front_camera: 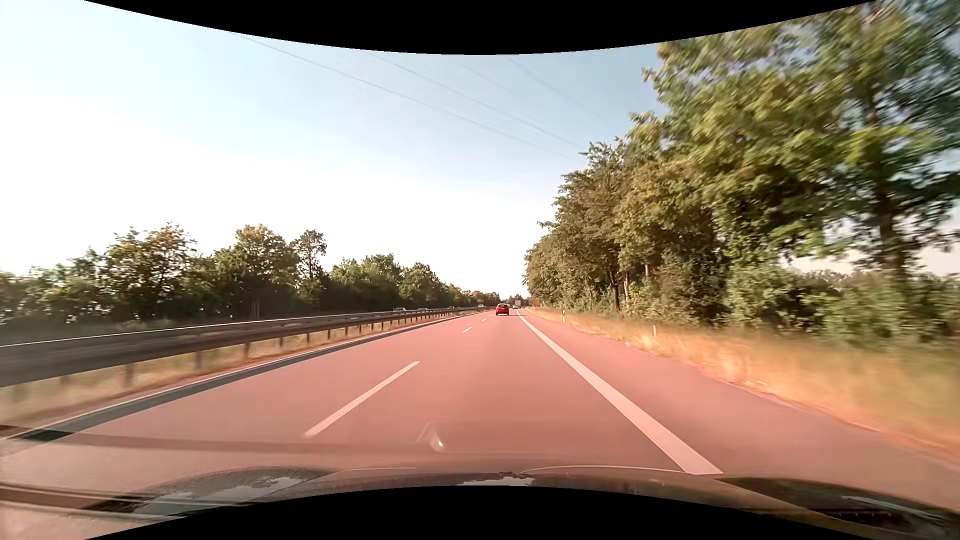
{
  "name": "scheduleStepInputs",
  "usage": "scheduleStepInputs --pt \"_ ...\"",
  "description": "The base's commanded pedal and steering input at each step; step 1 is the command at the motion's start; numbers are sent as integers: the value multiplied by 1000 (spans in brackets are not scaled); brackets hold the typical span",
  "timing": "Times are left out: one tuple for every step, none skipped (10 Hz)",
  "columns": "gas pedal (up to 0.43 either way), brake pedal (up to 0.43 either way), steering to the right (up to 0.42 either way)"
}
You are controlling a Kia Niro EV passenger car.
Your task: Follow the waypoints while adhering to traffic rules and regulations
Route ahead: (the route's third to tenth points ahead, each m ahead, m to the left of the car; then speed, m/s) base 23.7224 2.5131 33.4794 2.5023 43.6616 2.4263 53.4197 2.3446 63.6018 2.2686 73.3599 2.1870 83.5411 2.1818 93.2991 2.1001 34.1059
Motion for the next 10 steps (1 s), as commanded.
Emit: scheduleStepInputs --pt "378 6 1" --pt "378 6 1" --pt "378 6 1" --pt "378 6 1" --pt "378 6 2" --pt "378 6 2" --pt "378 6 2" --pt "378 6 2" --pt "378 6 2" --pt "378 6 2"
